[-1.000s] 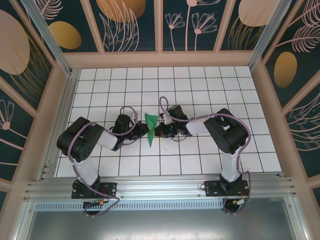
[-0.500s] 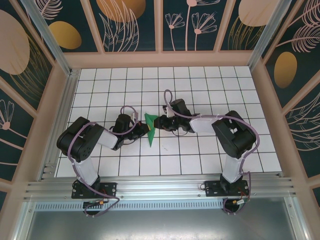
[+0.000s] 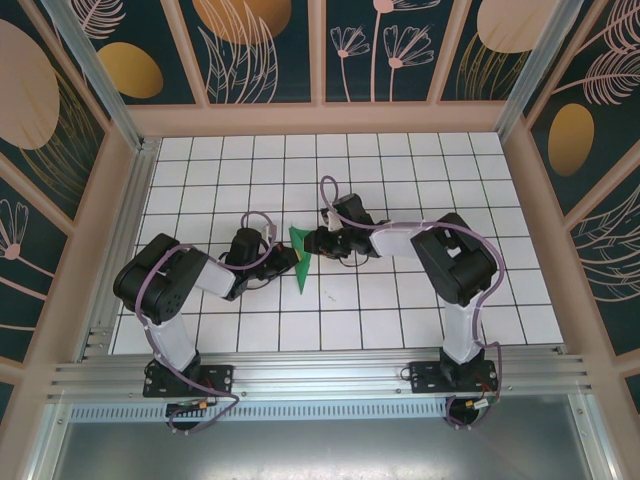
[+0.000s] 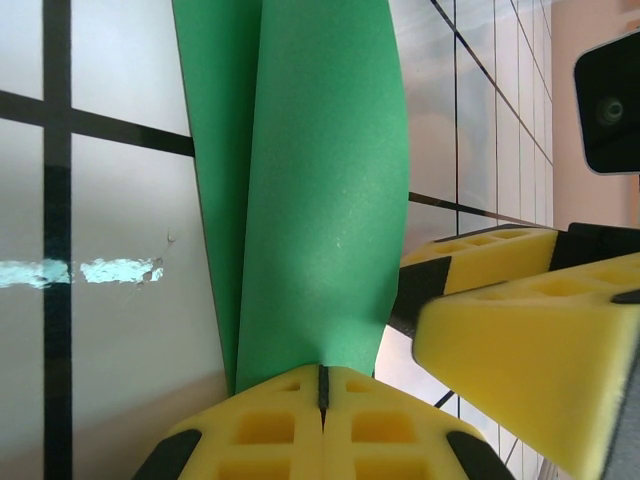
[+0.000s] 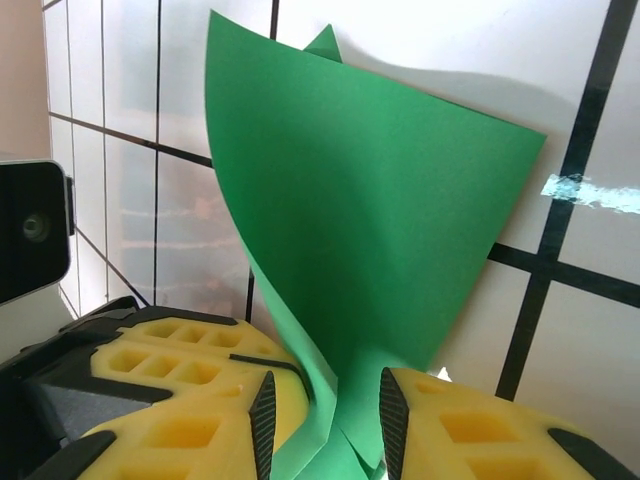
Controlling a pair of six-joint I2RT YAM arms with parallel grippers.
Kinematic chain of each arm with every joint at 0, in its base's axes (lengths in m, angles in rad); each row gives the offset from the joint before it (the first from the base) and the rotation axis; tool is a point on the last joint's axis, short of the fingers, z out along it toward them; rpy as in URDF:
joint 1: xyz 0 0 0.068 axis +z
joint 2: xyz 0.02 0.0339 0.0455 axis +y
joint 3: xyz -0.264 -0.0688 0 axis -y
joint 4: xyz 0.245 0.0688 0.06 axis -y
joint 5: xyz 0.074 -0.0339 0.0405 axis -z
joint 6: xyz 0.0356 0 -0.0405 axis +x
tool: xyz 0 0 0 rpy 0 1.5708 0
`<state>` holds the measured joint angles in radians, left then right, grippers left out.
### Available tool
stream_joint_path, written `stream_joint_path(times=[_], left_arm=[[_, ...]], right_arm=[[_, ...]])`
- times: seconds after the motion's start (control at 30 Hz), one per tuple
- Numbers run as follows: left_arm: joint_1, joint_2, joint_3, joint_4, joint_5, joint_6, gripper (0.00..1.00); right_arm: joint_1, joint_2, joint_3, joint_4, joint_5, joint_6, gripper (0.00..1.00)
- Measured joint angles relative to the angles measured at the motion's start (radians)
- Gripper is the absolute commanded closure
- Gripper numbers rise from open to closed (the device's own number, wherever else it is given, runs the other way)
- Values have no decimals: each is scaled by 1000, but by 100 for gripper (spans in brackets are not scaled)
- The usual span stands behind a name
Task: Fold a paper plane with a square sheet of paper (pick it up from the middle)
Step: Fold the wing for the fifth time at the center of the table.
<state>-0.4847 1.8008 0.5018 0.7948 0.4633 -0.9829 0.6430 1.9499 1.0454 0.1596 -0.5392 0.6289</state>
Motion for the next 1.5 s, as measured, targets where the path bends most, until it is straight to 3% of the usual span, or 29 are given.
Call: stream_joint_path(times=[0.23, 0.47, 0.63, 0.83, 1.2, 1.5], left_arm=[[0, 0, 2, -6, 0, 3, 96], [0, -1, 3, -8, 0, 3, 95], [0, -14, 3, -21, 0, 5, 91], [0, -53, 2, -44, 0, 13, 80], [-5, -127, -31, -49, 40, 13, 76], [-59, -126, -32, -75, 61, 14, 75]], right_arm=[[0, 30, 19, -3, -7, -3, 75], [0, 32, 20, -3, -11, -21, 94], [0, 32, 20, -3, -11, -21, 99], [0, 32, 20, -3, -1, -21, 100], [0, 32, 3, 0, 24, -20, 100], [0, 31, -4, 1, 35, -20, 100]])
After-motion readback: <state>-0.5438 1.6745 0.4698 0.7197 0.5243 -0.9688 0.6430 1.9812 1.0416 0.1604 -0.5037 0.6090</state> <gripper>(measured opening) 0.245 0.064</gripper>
